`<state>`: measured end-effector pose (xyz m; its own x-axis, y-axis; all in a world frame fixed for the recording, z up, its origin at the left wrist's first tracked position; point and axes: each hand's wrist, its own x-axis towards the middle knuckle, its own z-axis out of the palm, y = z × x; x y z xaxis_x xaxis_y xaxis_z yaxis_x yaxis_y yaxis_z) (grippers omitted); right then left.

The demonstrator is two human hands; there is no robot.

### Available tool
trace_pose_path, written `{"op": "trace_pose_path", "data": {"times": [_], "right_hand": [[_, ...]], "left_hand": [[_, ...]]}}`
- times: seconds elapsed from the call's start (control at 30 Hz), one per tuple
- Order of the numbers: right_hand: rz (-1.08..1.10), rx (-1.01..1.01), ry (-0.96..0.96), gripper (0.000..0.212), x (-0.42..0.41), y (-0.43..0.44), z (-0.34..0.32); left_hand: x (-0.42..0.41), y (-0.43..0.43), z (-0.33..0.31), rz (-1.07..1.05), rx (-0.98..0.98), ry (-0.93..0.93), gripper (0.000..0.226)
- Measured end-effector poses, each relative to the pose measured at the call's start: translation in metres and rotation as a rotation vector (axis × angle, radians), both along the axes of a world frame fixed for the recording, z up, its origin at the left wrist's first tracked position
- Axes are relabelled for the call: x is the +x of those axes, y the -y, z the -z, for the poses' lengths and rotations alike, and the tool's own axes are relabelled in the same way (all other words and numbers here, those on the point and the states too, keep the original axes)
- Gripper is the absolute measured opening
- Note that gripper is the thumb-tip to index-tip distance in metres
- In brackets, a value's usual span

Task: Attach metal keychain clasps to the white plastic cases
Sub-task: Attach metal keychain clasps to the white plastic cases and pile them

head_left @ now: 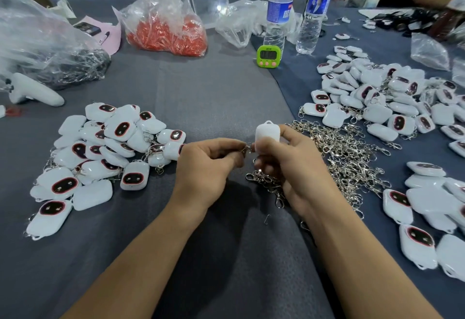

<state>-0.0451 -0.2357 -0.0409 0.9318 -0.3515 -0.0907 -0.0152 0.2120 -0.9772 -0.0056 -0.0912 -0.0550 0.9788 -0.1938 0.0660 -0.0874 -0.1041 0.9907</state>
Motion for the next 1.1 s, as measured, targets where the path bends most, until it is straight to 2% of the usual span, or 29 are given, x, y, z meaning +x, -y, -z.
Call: {"op": "trace_pose_path", "data": {"times": [0.13, 0.23, 0.3, 0.43, 0.7, 0.83, 0.93, 1.1], "right_hand": [[-0.129, -0.037, 0.031, 0.019, -0.0045, 0.0006, 0.0005], [-0.174, -0.063, 0.027, 0.023, -0.0051, -0.0021, -0.002], [-0.163, -0.05, 0.007, 0.029, -0.0046, -0.0016, -0.003], [-0.114, 0.006, -0.024, 0.017, -0.0036, 0.0, -0.0036], [-0.106, -0.058, -0.015, 0.023, -0.0032, 0.0001, -0.0034], [-0.139, -0.001, -0.026, 0.006, -0.0027, 0.0013, -0.0043], [-0.145, 0.014, -0.026, 0.002, -0.0024, 0.0021, -0.0033], [-0.117, 0.019, -0.041, 0.011, -0.0006, 0.0026, -0.0016]], "left_hand": [[-0.0019, -0.0005, -0.0077, 0.057, -0.188, -0.086, 0.035], [-0.0042, -0.0005, -0.0109, 0.108, -0.26, -0.126, 0.034], [-0.0047, -0.0005, -0.0114, 0.123, -0.257, -0.12, 0.032], [-0.0047, -0.0004, -0.0108, 0.121, -0.253, -0.094, 0.031], [-0.0034, -0.0025, -0.0099, 0.128, -0.256, -0.059, 0.033], [-0.0025, -0.0013, -0.0087, 0.093, -0.234, -0.03, 0.031], [-0.0012, -0.0021, -0.0087, 0.08, -0.215, 0.002, 0.036], [-0.0002, -0.0044, -0.0081, 0.1, -0.157, 0.032, 0.043]]}}
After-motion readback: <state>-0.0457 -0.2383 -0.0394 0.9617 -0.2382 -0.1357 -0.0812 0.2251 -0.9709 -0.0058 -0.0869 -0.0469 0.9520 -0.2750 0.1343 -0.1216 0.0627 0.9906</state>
